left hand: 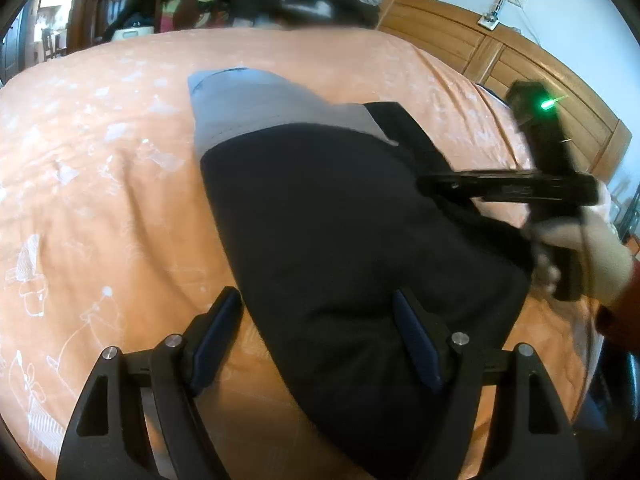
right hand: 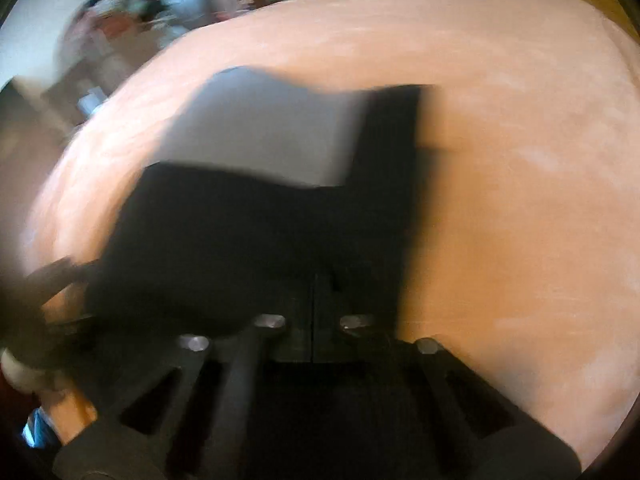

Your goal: Fold small clothes

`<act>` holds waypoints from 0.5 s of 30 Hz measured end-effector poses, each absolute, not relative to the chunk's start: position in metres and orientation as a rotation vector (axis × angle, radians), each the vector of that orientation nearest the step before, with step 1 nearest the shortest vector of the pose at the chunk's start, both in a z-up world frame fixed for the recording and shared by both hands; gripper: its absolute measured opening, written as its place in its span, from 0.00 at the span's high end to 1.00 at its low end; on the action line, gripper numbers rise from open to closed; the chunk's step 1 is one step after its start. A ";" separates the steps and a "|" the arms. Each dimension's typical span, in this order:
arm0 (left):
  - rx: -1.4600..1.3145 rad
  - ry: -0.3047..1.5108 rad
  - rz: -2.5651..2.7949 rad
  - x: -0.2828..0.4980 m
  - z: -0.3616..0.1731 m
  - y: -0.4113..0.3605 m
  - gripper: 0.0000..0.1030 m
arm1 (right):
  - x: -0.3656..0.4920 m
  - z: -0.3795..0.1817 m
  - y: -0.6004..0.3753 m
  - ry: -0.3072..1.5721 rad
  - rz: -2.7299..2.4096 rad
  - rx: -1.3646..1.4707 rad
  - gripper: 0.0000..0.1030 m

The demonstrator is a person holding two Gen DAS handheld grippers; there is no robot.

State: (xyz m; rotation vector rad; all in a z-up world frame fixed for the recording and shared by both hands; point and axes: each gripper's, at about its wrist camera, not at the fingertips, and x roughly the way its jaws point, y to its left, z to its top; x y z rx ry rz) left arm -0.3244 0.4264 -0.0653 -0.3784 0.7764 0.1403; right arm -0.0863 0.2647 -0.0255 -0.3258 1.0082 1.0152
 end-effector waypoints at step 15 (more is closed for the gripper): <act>-0.354 0.700 0.142 -0.340 -0.029 0.413 0.23 | -0.165 0.004 0.179 0.923 1.131 -0.334 0.76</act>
